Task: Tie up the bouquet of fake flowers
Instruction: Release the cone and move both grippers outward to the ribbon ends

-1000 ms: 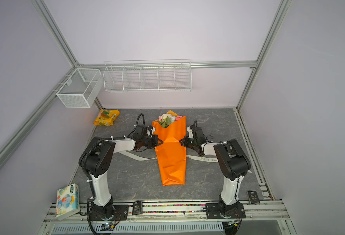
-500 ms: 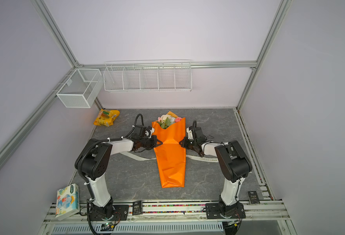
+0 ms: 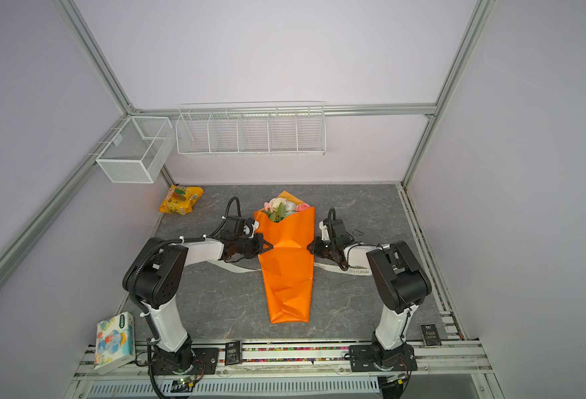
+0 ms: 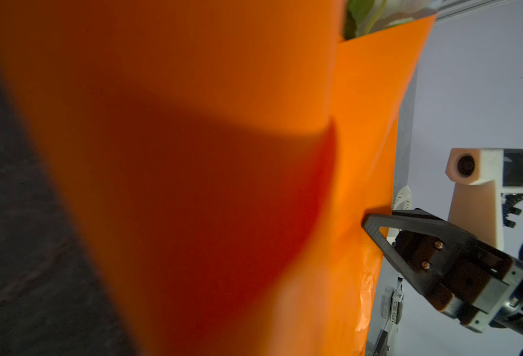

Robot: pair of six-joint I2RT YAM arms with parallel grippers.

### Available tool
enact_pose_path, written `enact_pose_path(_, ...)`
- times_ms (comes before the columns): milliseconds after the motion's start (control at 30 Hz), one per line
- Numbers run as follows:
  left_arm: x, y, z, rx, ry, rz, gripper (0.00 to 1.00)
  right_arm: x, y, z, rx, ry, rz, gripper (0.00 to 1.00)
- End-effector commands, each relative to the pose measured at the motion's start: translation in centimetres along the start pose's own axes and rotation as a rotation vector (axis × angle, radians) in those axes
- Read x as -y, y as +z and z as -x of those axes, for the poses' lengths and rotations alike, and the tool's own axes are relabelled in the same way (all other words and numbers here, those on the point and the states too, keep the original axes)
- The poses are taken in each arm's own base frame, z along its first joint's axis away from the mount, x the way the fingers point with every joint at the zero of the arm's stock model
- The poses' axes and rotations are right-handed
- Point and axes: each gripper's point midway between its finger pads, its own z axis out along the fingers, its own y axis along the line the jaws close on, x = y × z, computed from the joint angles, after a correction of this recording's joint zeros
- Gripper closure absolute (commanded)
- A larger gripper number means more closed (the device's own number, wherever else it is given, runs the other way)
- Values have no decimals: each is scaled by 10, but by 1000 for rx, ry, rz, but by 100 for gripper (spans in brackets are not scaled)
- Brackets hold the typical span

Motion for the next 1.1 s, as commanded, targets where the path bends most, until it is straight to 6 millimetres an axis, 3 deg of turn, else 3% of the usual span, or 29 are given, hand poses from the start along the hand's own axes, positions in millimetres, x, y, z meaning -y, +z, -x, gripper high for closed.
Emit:
enact_pose_path(0,-9,8,12,21,-6,22,100,16,5,0,-12,15,-61,86)
enact_pose_path(33,-7,11,13,13,-3,15,100,9,6,10,2,1,-47,86)
enact_pose_path(100,-8,13,15,-6,1,33,87,5,5,13,0,-5,-49,85)
enact_pose_path(167,-7,8,17,7,13,45,86,4,-2,14,0,-8,-65,78)
enact_pose_path(200,-7,4,17,18,16,54,79,4,-6,14,7,-10,-76,76)
enact_pose_path(233,-5,-2,18,28,22,64,68,3,-13,17,22,-14,-83,74)
enact_pose_path(300,2,-15,19,42,36,70,65,4,-29,20,45,-16,-119,64)
enact_pose_path(400,10,-36,21,65,41,102,46,6,-56,26,80,-31,-186,49)
enact_pose_path(567,8,-67,11,78,58,188,25,18,-105,27,126,-52,-337,34)
enact_pose_path(667,-1,-82,1,92,59,239,12,26,-129,23,145,-37,-382,32)
enact_pose_path(800,-14,-83,-9,59,32,277,10,39,-149,6,143,-16,-406,29)
enact_pose_path(900,-25,-97,-15,89,18,332,10,42,-161,-1,139,-11,-415,27)
enact_pose_path(1000,-24,-122,-15,143,13,367,9,45,-171,-5,152,-3,-430,23)
enact_pose_path(1067,-27,-146,-14,202,-29,396,8,65,-185,-10,170,64,-514,18)
